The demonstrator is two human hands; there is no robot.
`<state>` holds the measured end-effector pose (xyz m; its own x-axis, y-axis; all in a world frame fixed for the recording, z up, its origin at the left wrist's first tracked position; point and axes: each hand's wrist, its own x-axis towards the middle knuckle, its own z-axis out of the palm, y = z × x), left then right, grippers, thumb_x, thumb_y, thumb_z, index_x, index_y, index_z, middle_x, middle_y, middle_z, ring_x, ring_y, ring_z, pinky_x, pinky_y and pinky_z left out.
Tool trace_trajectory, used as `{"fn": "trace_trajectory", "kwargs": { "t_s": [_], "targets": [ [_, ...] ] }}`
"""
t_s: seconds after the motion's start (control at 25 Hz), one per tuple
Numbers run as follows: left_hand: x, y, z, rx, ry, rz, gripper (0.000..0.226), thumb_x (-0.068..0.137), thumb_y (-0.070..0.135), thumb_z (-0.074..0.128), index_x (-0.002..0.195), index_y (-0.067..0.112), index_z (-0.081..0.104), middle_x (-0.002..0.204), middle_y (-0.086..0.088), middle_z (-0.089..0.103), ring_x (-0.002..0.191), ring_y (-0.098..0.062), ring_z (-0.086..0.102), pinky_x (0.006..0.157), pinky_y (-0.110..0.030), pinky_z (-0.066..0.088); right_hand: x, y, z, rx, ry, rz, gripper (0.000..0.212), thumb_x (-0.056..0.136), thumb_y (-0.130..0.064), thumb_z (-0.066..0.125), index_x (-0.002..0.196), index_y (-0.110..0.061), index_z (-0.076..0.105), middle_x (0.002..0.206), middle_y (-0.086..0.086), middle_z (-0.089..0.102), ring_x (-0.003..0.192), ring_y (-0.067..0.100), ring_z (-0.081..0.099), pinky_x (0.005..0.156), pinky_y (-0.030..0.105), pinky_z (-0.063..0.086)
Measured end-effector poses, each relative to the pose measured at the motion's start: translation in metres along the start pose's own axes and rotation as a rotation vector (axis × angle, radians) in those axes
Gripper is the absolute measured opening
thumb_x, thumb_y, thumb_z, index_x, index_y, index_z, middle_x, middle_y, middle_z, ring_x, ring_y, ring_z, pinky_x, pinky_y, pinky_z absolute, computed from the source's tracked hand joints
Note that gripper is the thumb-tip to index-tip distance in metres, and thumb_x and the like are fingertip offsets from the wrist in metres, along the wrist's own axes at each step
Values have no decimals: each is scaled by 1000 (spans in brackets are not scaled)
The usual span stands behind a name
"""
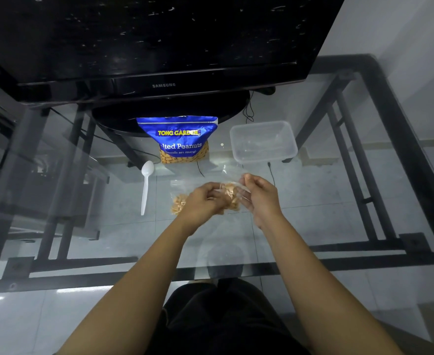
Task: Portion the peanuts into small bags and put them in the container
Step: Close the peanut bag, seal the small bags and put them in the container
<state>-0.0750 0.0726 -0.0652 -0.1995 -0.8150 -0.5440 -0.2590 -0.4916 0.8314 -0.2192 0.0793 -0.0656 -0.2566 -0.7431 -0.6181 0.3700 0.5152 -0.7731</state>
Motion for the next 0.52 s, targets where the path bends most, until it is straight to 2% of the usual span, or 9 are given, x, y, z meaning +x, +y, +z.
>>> {"fn": "trace_trajectory", "kwargs": {
  "t_s": [0.12,0.2,0.24,0.32,0.44,0.52],
  "targets": [
    [2,-10,9,40,168,24,26,86,9,64,109,3,55,78,-12,67,73,-26,69,73,-32,59,19,10,-5,-301,136,-165,13,89,-31,61,94,-22,69,96,-3,69,90,13,63,82,27,52],
    [3,-14,16,171,267,77,15,86,10,64,94,6,52,73,-12,67,64,-21,68,63,-26,57,27,13,-6,-549,183,-282,20,87,-31,63,98,-18,73,98,-1,72,92,14,64,80,23,47],
    [4,-16,20,269,301,108,14,86,12,63,88,8,50,71,-11,67,63,-20,67,61,-28,55,30,16,-5,-642,192,-306,21,87,-32,63,98,-18,74,98,-1,73,92,15,65,78,23,46],
    [8,-20,24,474,320,152,13,87,15,61,84,8,50,72,-14,67,66,-25,66,60,-33,53,35,20,-2,-785,221,-290,20,87,-35,62,97,-23,74,100,-4,73,93,16,65,72,25,46],
    [12,-20,24,748,270,204,13,90,13,55,92,0,53,80,-19,66,73,-31,63,58,-33,46,45,28,-1,-935,263,-267,20,87,-35,59,99,-26,72,101,-6,72,92,18,65,67,25,44],
    [12,-20,22,820,256,255,14,90,12,54,93,-1,53,80,-20,65,74,-33,63,56,-31,41,51,28,-1,-985,283,-285,25,86,-36,60,106,-24,67,99,-5,70,91,19,64,68,26,45]
  ]
}}
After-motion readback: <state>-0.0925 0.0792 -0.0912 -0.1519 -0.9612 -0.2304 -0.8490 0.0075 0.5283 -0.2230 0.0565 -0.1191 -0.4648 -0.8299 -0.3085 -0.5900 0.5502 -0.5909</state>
